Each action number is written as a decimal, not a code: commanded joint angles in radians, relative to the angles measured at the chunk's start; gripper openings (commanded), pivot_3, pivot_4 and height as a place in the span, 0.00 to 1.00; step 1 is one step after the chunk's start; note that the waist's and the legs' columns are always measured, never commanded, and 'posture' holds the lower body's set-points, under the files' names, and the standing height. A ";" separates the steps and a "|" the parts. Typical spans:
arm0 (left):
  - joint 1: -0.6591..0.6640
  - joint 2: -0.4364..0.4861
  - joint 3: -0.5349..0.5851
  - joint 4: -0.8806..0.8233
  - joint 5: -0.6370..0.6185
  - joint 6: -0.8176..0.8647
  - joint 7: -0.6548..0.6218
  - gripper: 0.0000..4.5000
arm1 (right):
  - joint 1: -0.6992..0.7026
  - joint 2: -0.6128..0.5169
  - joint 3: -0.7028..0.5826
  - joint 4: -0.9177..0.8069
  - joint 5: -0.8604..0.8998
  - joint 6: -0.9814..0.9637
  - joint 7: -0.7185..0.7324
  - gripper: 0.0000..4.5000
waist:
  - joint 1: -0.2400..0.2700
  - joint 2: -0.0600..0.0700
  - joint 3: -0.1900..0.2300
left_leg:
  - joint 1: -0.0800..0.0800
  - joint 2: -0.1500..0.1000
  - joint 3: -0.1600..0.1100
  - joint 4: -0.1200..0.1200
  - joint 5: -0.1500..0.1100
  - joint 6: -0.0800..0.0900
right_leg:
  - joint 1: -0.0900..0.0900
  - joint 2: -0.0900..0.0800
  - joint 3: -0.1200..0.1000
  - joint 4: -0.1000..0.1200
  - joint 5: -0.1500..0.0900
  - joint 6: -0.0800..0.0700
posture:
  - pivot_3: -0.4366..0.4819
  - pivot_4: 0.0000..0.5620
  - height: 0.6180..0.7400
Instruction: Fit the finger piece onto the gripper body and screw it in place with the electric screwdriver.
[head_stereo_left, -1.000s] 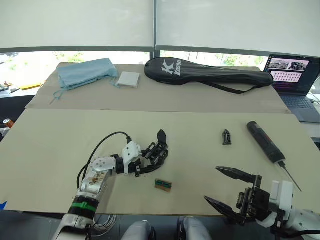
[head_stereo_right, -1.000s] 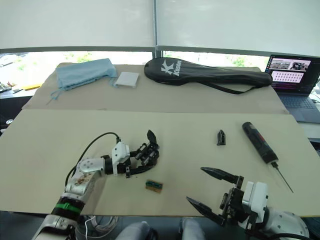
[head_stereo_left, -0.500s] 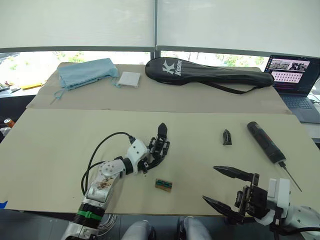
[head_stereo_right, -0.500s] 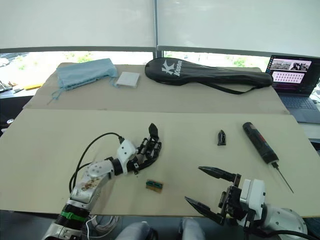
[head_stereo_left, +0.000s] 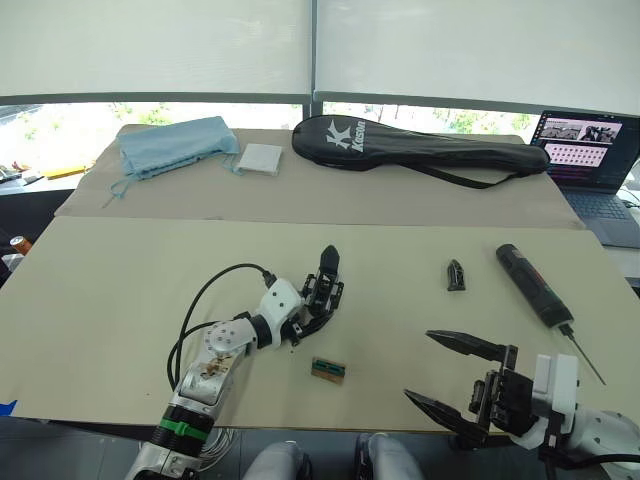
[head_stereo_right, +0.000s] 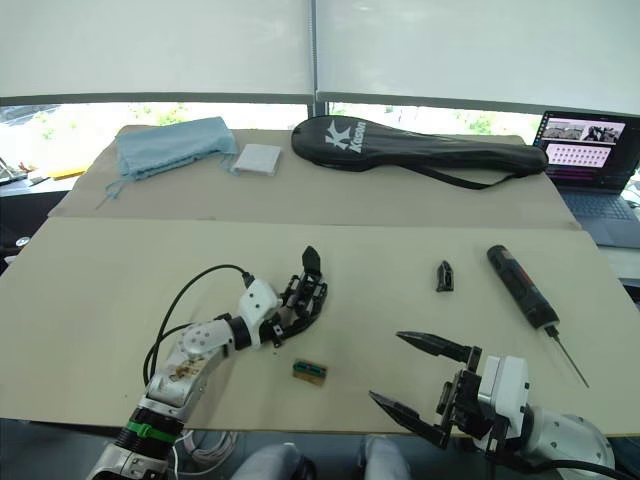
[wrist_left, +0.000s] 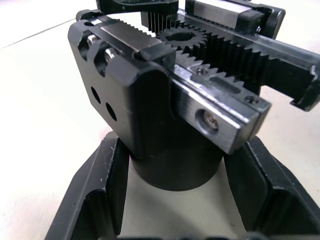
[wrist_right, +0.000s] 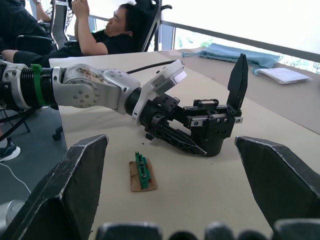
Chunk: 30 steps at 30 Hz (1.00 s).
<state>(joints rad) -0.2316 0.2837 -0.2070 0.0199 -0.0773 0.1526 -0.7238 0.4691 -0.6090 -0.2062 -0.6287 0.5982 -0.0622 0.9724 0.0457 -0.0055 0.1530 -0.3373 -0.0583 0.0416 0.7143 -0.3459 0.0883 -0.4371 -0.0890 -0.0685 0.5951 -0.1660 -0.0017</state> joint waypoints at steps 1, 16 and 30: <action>0.017 -0.016 -0.042 -0.057 0.002 0.000 0.005 0.51 | -0.006 0.000 -0.008 -0.038 -0.003 -0.006 -0.012 1.00 | 0.001 0.000 0.000 | 0.000 0.000 0.000 0.000 0.000 0.000 | 0.000 0.000 0.000 0.000 0.000 0.000 | 0.48 0.27 1.00; 0.032 0.006 -0.025 -0.063 -0.036 0.077 0.003 0.99 | 0.002 -0.003 -0.013 -0.026 0.000 -0.014 0.000 1.00 | 0.001 0.000 0.000 | 0.000 0.000 0.000 0.000 0.000 0.000 | 0.000 0.000 0.000 0.000 0.000 0.000 | 0.48 0.27 1.00; 0.023 0.240 0.213 0.198 -0.291 -0.197 -0.409 0.99 | 0.214 0.094 -0.189 -0.017 -0.002 -0.130 0.010 1.00 | -0.009 0.004 -0.003 | 0.001 0.001 0.000 -0.002 0.001 -0.002 | -0.001 0.001 0.000 0.001 -0.001 -0.001 | 0.48 0.27 1.00</action>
<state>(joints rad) -0.1989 0.5073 -0.0531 0.1771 -0.2964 0.0042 -1.0447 0.6614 -0.5238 -0.3399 -0.6267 0.5909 -0.1391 0.9797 0.0370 -0.0010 0.1503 -0.3364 -0.0571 0.0416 0.7125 -0.3451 0.0863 -0.4386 -0.0881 -0.0685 0.5960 -0.1667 -0.0025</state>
